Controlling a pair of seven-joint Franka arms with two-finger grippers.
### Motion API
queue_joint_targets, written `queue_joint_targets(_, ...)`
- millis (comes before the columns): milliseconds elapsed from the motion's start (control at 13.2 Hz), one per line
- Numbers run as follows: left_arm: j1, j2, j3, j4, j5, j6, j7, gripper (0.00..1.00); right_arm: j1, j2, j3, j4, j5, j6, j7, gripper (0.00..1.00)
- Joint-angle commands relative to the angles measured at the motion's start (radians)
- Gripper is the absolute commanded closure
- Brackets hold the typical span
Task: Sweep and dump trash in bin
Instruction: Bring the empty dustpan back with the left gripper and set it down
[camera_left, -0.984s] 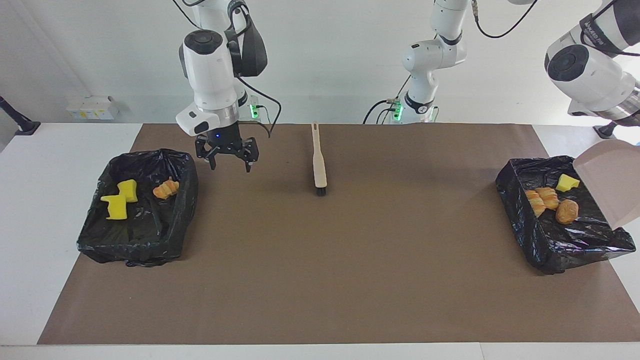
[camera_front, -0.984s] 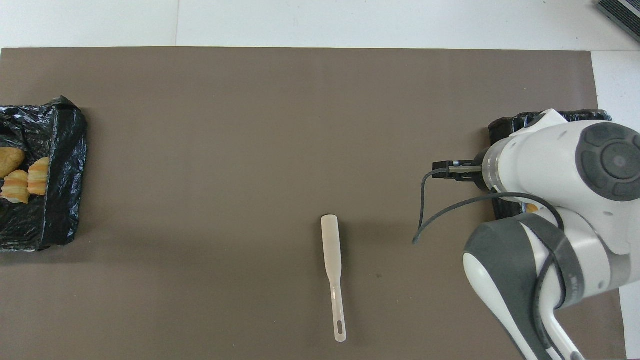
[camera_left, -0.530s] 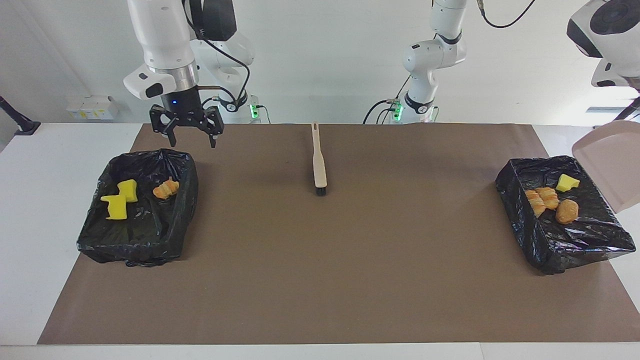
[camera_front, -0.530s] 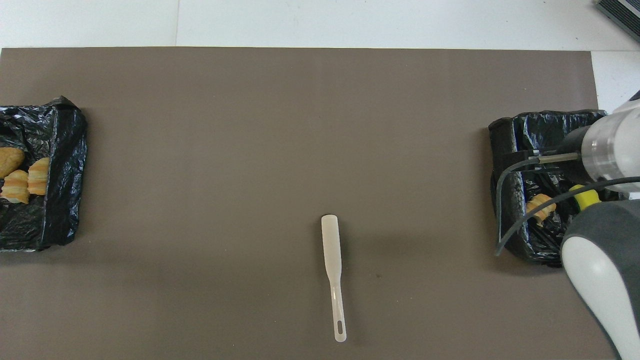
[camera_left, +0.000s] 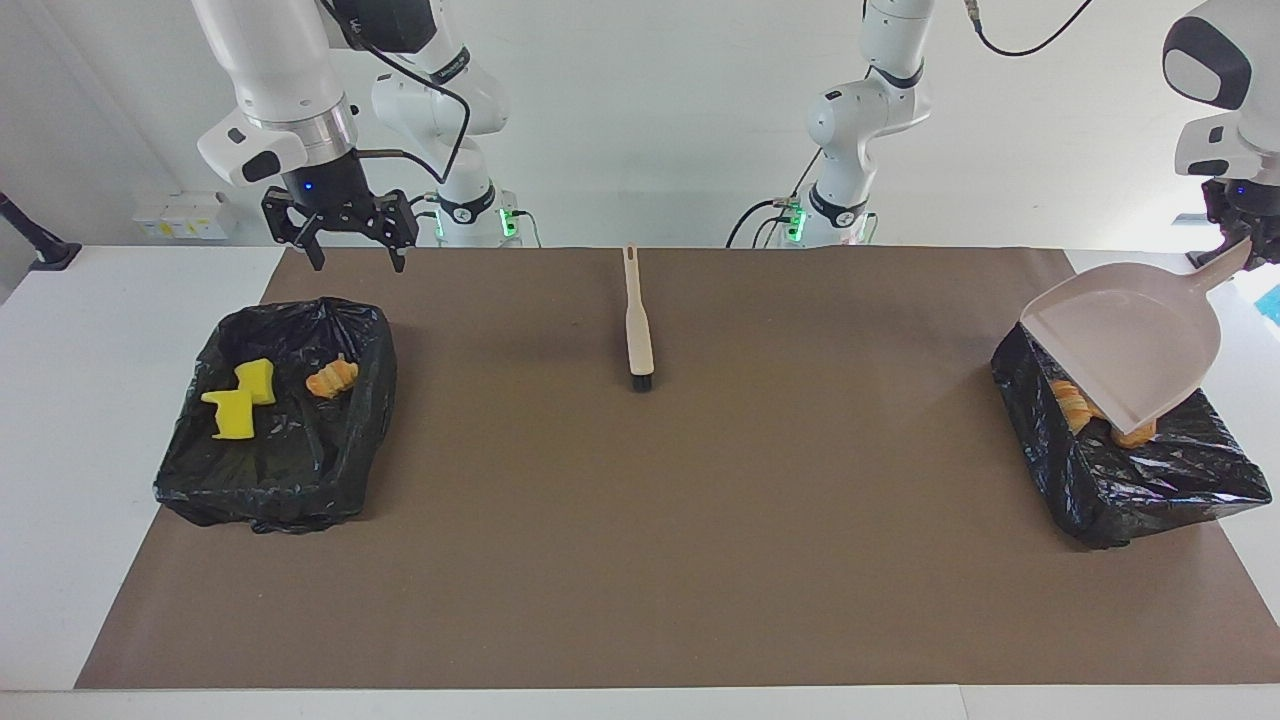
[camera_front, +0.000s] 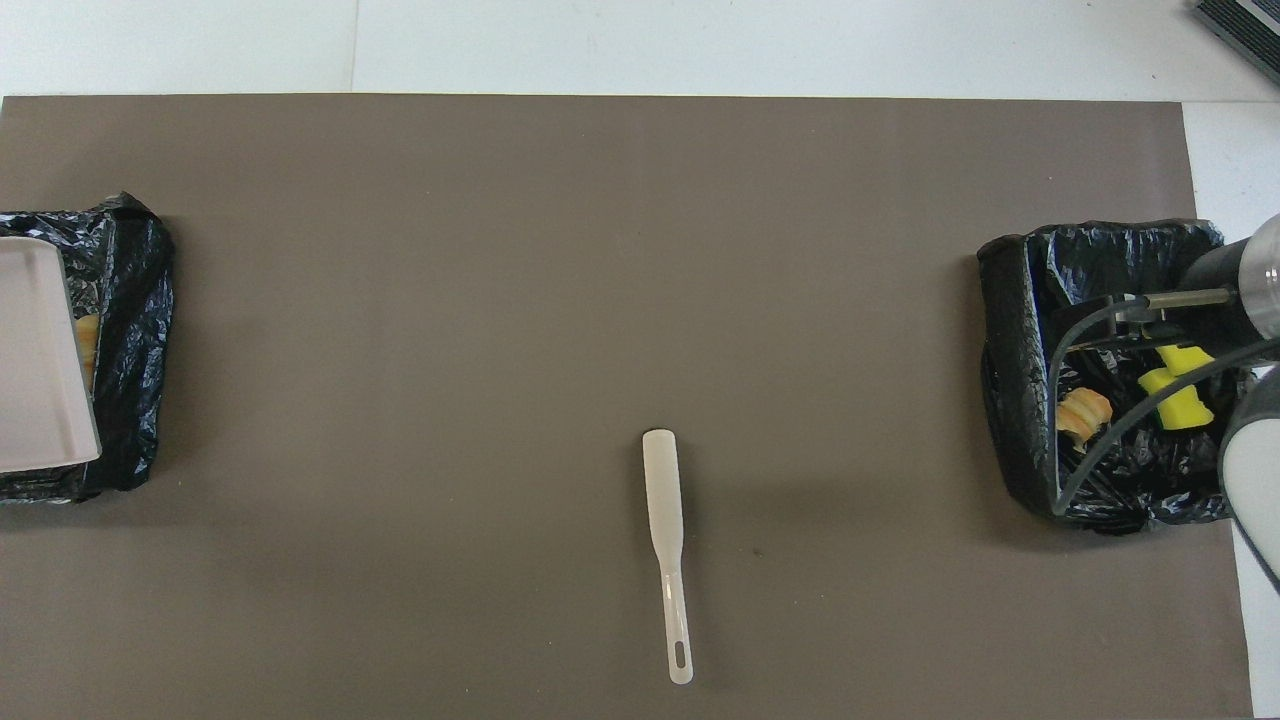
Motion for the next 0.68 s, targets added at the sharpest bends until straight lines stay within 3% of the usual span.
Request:
queue_joint_targets(0,0.021,-0.031,-0.008,-0.048,-0.125,-0.026,-0.002,1.00,-0.013,0.010,0.000,0.020,0.028,-0.017,-0.018,0.00)
queue_joint_targets(227,0.000,-0.059,-0.011,-0.120,-0.239,-0.027,-0.023,1.00,-0.019,0.010,-0.003,0.020,0.028,-0.017,-0.025,0.00)
queue_joint_targets(605,-0.184,-0.086,-0.016,-0.214,-0.290,-0.027,-0.403,1.00,-0.044,0.010,-0.019,0.018,0.026,-0.018,-0.019,0.00)
